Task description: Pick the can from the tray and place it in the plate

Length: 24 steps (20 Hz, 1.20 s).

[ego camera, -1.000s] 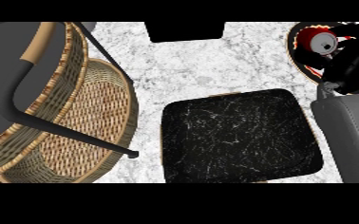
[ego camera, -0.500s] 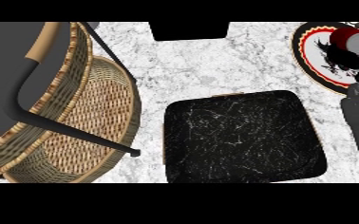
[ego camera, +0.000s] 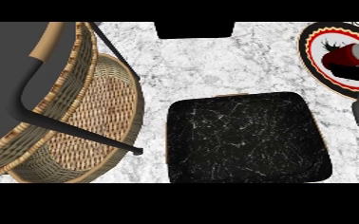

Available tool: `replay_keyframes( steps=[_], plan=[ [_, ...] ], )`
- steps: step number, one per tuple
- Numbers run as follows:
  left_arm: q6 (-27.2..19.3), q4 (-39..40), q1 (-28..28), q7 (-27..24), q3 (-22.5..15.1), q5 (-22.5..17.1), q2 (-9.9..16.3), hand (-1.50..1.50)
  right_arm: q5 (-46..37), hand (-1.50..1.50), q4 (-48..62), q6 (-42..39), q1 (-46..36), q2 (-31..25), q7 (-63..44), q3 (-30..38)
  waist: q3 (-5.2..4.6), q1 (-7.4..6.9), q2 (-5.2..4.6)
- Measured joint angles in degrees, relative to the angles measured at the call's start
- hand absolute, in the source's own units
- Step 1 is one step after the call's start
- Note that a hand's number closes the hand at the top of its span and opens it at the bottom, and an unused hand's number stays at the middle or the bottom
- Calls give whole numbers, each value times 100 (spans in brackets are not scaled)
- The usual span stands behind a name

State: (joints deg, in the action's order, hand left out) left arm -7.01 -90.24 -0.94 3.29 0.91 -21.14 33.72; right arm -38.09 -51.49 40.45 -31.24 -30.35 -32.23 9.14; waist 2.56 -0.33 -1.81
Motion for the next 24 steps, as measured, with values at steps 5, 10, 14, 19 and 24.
replay_keyframes(
  steps=[5,10,14,19,24],
  plan=[
    [-1,40,31,-6,-22,-15,-5,0,655,-150,204,-292,-172,-21,748,280,3,-13,17],
    [3,62,-18,-24,1,-36,-6,0,1324,-150,164,-188,-336,30,1602,740,11,36,50],
    [3,73,-67,-27,20,-56,2,0,1879,-150,184,-183,-351,31,2179,1192,5,88,91],
    [-7,77,-185,-34,77,-63,8,0,2652,-150,217,-701,-221,52,2847,1675,5,198,157],
    [-23,53,-320,-35,143,-69,19,0,3311,-150,237,-1599,100,59,3544,1982,-1,315,216]
  ],
)
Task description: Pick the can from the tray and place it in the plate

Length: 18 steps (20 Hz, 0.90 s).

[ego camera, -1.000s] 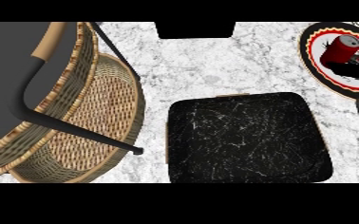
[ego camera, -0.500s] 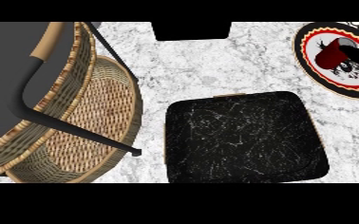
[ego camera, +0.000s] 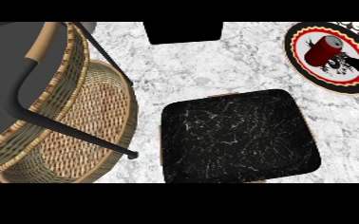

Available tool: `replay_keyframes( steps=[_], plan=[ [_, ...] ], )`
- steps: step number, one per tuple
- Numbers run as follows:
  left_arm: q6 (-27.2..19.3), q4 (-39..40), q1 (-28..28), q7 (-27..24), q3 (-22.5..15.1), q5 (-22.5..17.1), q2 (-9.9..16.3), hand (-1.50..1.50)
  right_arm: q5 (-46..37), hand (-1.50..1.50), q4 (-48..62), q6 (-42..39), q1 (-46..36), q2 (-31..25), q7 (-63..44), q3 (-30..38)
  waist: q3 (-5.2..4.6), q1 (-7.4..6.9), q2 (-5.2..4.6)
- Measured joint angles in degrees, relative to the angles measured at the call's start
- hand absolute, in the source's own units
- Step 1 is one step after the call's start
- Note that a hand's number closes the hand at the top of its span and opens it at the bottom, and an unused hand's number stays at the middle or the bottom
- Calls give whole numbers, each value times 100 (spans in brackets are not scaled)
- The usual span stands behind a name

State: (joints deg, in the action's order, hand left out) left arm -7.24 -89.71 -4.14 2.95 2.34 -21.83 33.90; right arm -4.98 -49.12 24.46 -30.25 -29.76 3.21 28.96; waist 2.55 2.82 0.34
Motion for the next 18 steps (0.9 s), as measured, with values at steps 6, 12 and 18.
replay_keyframes(
  steps=[6,12,18],
  plan=[
    [-24,-39,-79,22,37,4,16,0,411,-150,124,-983,532,-102,704,165,-21,66,34],
    [-61,-69,-127,49,62,44,21,0,458,-150,239,-1517,1081,-154,1217,148,-35,105,55],
    [-76,-63,-119,66,51,69,25,0,481,-150,301,-1733,1460,-136,1575,167,-44,106,72]
  ],
)
